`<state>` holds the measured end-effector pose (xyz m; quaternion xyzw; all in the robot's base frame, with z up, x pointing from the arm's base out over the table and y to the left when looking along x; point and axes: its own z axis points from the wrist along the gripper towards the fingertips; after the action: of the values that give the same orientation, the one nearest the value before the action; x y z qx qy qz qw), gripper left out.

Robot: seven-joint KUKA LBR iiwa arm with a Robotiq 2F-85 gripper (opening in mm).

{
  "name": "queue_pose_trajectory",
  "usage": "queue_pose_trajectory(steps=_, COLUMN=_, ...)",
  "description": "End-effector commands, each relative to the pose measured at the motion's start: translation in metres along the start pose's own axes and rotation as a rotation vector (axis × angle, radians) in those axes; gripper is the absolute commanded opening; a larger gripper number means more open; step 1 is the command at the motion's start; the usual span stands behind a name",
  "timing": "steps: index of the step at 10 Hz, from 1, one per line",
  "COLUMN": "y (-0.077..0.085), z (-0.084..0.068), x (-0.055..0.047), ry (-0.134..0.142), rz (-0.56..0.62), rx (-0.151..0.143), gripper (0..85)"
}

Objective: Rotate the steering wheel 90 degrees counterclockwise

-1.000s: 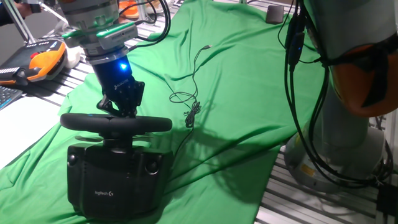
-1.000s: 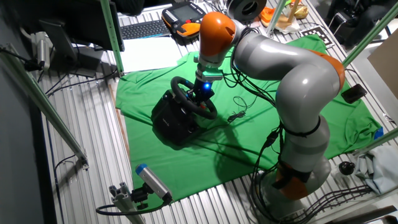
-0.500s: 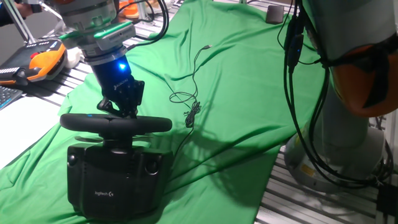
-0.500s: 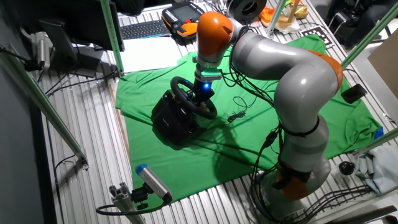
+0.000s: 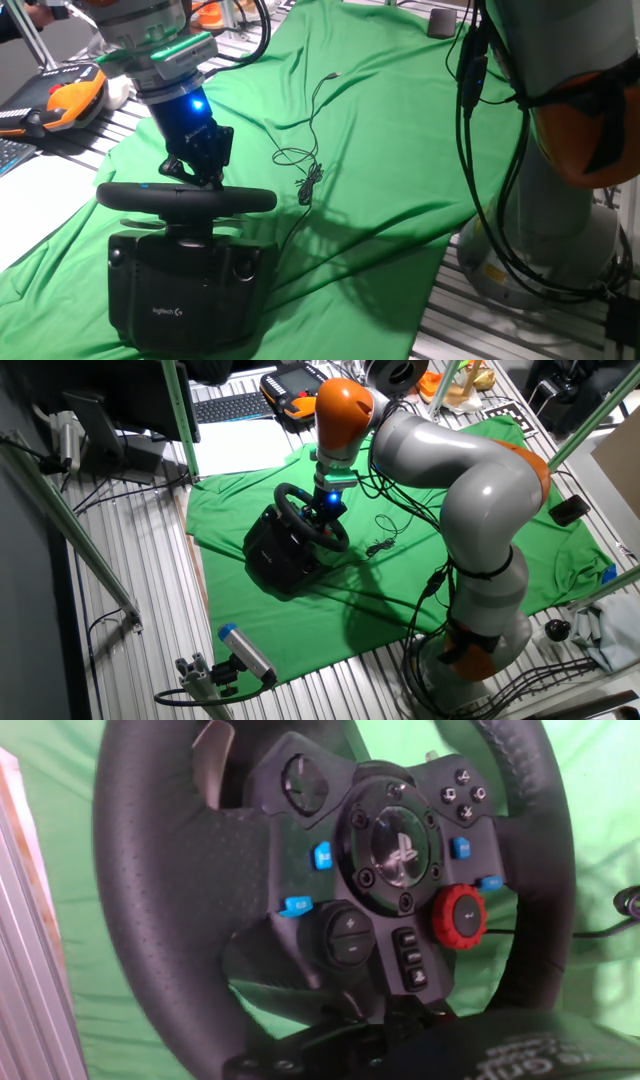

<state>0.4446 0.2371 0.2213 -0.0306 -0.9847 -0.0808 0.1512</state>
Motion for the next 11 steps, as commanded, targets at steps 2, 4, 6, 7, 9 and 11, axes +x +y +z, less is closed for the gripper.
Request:
queue_pose_trajectory(steps=2, y=-0.001, z=0.002, x=0.0, ry=0.001, rz=-0.003, rx=-0.006, gripper=0.0)
queue_pose_trajectory(steps=4, y=0.004, z=0.002, x=0.005, ry=0.0, rz=0.013, rx=0.001, gripper=0.0)
queue_pose_trajectory(steps=6, y=0.003, z=0.005, x=0.006, ry=-0.001, rz=0.013, rx=0.001, gripper=0.0)
queue_pose_trajectory(steps=7, y=0.0, z=0.006, x=0.005, ry=-0.003, rz=0.011, rx=0.003, gripper=0.0)
queue_pose_trajectory(steps=9, y=-0.006, z=0.009, x=0.001, ry=-0.002, rz=-0.001, rx=-0.002, gripper=0.0)
queue_pose_trajectory(steps=11, y=-0.01, z=0.011, x=-0.001, ry=-0.002, rz=-0.009, rx=-0.008, gripper=0.0)
